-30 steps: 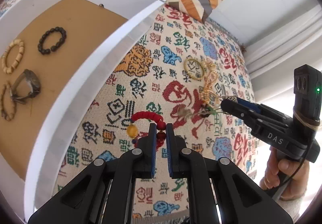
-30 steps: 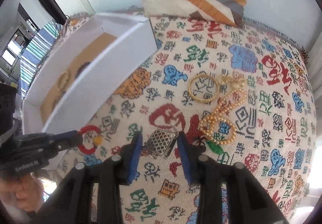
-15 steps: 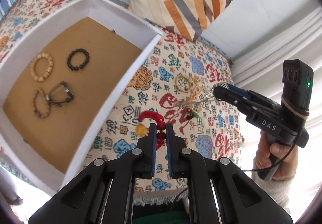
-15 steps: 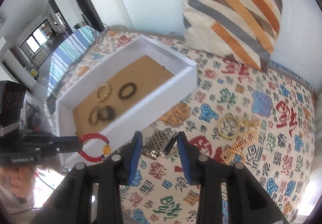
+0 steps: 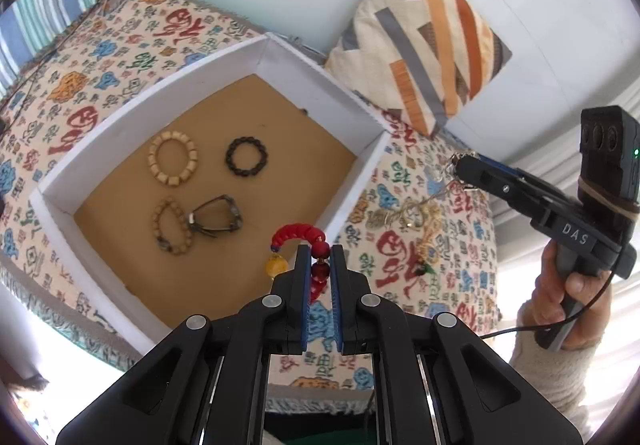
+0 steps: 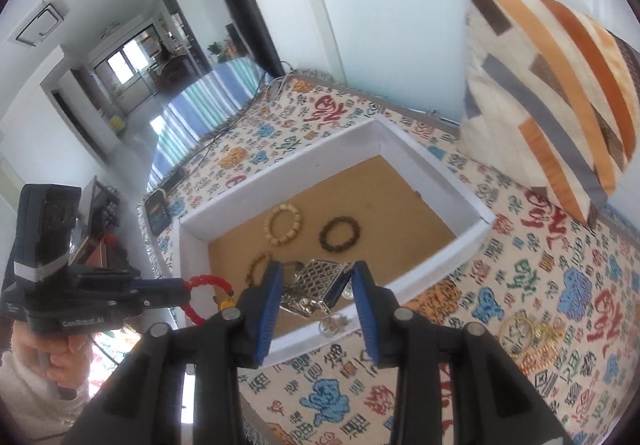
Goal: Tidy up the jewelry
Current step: 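Carry the red bracelet and silver pendant over the white box with both tools, then open both tools to drop the red bracelet and pendant into the box, then move both tools back over the gold jewelry on the bed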
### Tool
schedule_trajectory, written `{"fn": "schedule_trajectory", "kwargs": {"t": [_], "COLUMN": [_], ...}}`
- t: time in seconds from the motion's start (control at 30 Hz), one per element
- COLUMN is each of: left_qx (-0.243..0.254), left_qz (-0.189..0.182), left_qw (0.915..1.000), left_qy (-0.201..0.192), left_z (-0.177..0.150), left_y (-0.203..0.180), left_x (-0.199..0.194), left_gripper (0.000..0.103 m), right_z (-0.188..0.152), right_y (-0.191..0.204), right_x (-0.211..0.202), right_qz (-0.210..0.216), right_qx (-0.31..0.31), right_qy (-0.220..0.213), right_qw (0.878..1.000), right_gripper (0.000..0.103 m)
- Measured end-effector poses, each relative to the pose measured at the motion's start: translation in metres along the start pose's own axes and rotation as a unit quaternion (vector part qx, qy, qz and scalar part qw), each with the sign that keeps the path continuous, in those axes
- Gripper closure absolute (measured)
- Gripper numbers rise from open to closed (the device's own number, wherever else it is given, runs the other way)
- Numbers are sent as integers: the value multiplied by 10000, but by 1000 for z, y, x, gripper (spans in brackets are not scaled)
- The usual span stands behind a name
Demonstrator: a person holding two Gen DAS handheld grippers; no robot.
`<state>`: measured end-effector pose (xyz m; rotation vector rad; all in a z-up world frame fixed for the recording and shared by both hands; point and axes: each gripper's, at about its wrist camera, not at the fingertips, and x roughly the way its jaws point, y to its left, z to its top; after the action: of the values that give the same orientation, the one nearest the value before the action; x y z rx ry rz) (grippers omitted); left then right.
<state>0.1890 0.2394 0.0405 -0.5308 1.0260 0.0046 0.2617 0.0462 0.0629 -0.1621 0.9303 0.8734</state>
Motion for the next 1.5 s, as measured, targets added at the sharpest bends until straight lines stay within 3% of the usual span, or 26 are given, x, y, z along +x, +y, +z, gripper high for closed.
{"fn": "schedule_trajectory", "kwargs": {"t": [0.3, 0.7, 0.73, 0.77, 0.8, 0.83, 0.87, 1.07, 1.2, 1.5], "left_qx": [-209, -339, -290, -255, -244, -245, -243, -310, -288, 274], "left_qz": [299, 806, 919, 1027, 1090, 1125, 1132, 1153, 1114, 838], "left_qw": [9991, 9942, 9933, 9923, 9916, 9914, 9917, 9923, 9931, 9961], "left_qy": [228, 625, 639, 650, 651, 619, 565, 337, 246, 69], "left_z": [-2, -20, -21, -22, -22, -23, -23, -19, -19, -35], "left_y": [39, 73, 72, 72, 72, 73, 73, 77, 73, 18], "left_x": [33, 91, 93, 95, 95, 94, 92, 79, 74, 70], "left_gripper": [96, 95, 92, 80, 71, 55, 49, 41, 41, 38], "right_z": [17, 4, 3, 4, 4, 5, 6, 3, -7, -52], "right_y": [7, -13, -14, -16, -19, -20, -22, -25, -28, -47], "right_x": [71, 161, 164, 165, 164, 161, 157, 122, 99, 42], "right_qz": [181, -79, -81, -72, -42, -16, -12, -258, -410, -745], "right_qx": [-76, -101, -129, -111, -46, 7, 44, 64, 69, 359], "right_qy": [511, 1251, 1255, 1255, 1226, 1193, 1137, 702, 515, 85], "right_qw": [9985, 9921, 9920, 9920, 9924, 9929, 9935, 9972, 9978, 9965], "right_gripper": [67, 66, 63, 58, 58, 58, 58, 58, 57, 57]}}
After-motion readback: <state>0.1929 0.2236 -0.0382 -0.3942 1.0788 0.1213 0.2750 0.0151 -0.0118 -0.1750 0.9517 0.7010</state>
